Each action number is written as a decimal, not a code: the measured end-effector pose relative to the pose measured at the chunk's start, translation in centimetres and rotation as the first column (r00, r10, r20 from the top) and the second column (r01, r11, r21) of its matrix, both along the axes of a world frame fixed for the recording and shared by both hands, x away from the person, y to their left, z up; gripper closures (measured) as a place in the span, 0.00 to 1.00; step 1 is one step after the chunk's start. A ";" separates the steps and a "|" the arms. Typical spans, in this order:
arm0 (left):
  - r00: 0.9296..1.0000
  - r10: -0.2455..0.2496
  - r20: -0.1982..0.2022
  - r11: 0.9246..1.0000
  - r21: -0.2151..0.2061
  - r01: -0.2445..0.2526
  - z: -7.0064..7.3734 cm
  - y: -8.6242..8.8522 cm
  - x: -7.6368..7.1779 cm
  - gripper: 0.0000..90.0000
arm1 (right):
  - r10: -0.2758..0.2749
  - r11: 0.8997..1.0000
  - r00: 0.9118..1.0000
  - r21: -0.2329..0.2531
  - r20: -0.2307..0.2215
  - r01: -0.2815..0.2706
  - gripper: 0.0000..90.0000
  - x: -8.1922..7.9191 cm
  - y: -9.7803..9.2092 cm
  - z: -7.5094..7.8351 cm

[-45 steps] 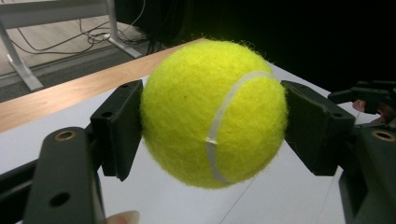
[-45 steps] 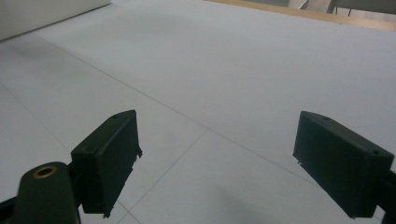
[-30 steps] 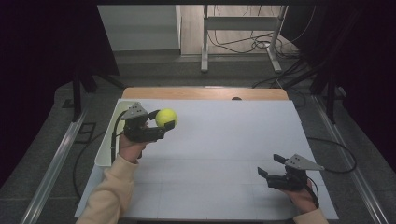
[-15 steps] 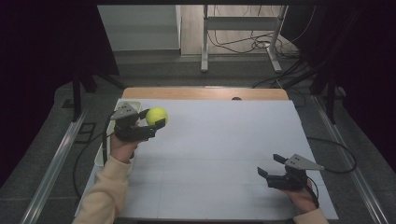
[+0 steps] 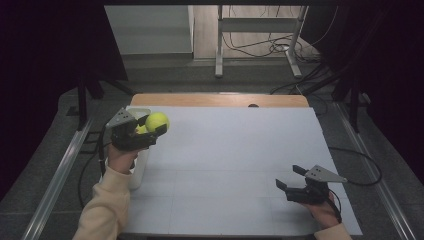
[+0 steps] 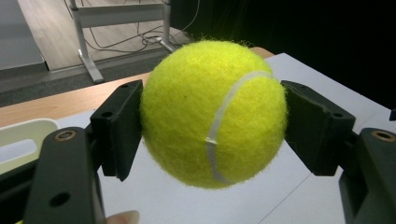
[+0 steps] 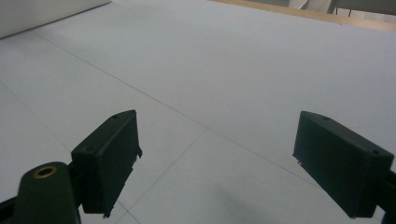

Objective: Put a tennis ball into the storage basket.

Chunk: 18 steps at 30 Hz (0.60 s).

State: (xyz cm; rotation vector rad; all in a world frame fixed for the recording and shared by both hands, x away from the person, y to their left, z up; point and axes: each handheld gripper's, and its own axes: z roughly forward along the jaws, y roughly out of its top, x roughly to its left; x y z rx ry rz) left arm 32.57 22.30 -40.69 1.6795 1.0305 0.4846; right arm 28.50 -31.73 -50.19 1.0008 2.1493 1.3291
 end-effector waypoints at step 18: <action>0.997 0.081 -0.007 0.997 -0.016 -0.081 -0.1 3.0 -0.7 0.29 | -0.001 1.000 1.000 0.002 -0.001 0.001 0.17 0.0 0.0 0.0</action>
